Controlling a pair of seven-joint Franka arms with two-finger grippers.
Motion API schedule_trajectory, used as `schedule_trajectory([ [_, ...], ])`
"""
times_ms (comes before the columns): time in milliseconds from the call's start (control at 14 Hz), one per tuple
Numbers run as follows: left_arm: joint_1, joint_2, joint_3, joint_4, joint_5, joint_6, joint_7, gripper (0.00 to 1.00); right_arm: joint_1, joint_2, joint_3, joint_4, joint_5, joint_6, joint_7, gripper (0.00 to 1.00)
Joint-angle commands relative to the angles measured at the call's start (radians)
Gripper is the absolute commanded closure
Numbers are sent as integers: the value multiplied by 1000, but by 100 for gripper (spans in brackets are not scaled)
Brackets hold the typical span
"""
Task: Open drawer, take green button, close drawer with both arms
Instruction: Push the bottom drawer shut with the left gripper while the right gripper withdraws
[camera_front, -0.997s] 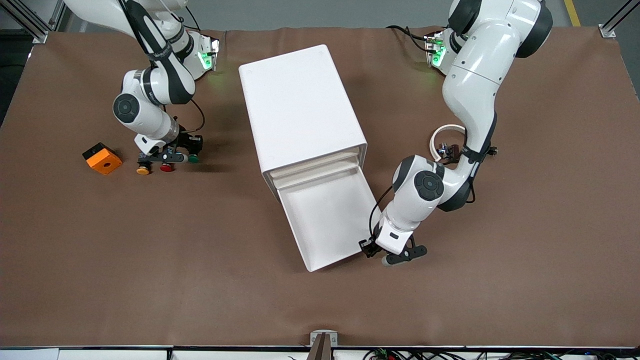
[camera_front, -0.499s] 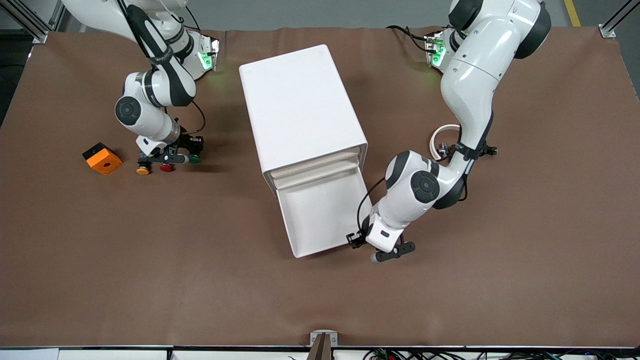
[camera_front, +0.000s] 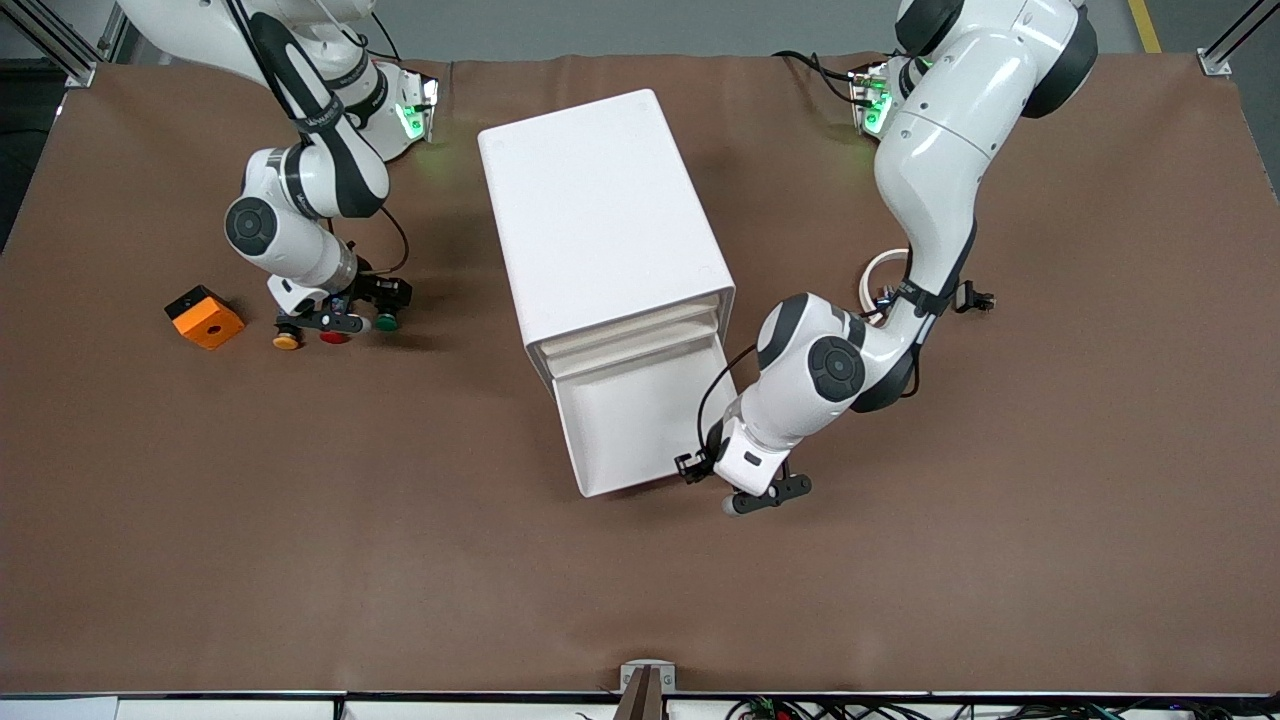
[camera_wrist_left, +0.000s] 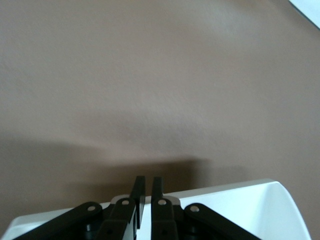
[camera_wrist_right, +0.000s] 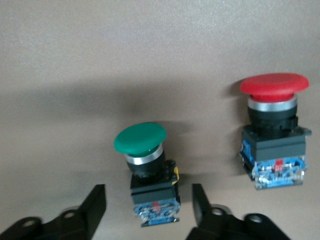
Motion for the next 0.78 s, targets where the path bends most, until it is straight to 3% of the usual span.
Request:
schedule_trajectory([
  [0, -1, -17, -23, -9, -22, -66, -12, 89, 16, -74, 15, 91, -2, -193, 79, 0],
  [214, -7, -15, -41, -9, -22, -98, -12, 89, 19, -118, 14, 271, -5, -459, 101, 0],
  [356, -13, -15, -44, -10, -22, -100, -12, 89, 10, -116, 8, 471, -25, -699, 81, 0],
  [499, -11, -15, -68, -12, -22, -126, -12, 89, -7, -93, 6, 692, -109, -920, 29, 0],
  [712, -11, -15, -92, -12, -24, -169, -10, 89, -65, -68, 5, 886, -120, -1096, -89, 0],
])
